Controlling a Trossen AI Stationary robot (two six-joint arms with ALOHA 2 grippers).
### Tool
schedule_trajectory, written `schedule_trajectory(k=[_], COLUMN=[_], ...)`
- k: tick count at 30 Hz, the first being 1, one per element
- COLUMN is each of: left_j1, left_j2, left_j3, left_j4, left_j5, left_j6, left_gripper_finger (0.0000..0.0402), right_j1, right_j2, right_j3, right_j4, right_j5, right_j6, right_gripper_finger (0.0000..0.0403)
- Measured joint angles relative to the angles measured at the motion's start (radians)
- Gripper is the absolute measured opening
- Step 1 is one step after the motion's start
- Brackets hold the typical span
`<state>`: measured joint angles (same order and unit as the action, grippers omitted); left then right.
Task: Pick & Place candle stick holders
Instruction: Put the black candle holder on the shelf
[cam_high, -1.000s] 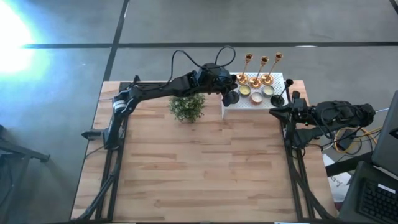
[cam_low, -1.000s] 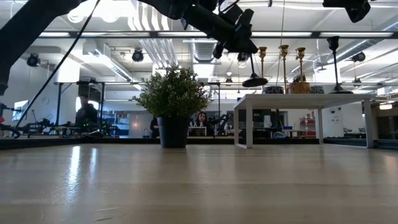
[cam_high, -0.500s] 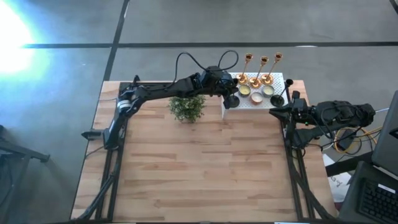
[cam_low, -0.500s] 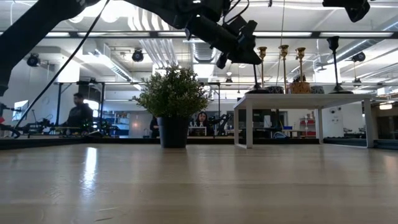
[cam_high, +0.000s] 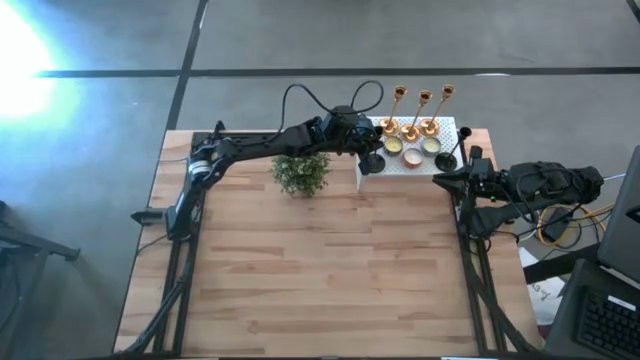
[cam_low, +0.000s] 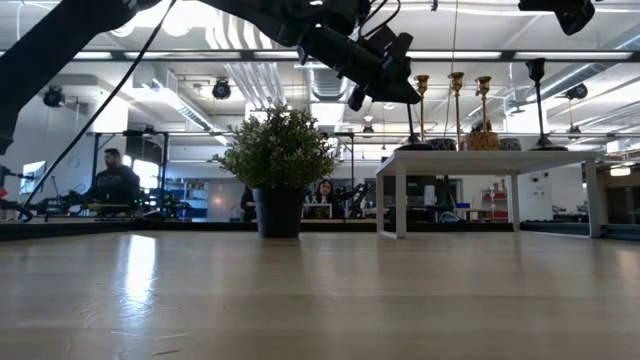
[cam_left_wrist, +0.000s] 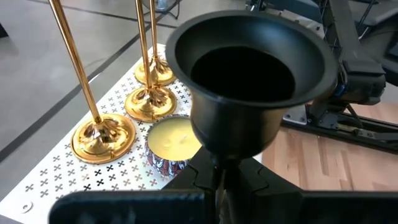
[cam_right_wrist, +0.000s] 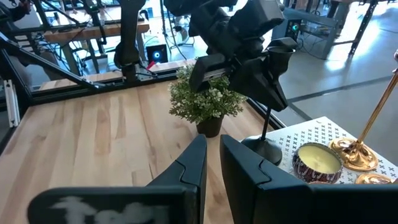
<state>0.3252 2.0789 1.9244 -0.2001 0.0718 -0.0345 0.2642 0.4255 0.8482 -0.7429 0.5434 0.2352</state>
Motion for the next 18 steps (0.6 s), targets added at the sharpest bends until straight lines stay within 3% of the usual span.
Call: schedule_trajectory(k=[8,18], left_j1=[0.0,0.0], left_j2=[0.0,0.0], left_j3=[0.0,-0.001], left_j4=[-0.001,0.007], left_j5=[0.017,0.02], left_j6=[0.004,0.066], left_gripper_finger=[0.0017,0.0045], right_j1=[0.0,0.0], right_j2=[0.0,0.0], right_j3=[0.0,0.0], right_j4=[0.0,-0.001], right_j5=[0.0,0.0], right_j6=[0.0,0.0], right_gripper_finger=[0.0038,0.0038])
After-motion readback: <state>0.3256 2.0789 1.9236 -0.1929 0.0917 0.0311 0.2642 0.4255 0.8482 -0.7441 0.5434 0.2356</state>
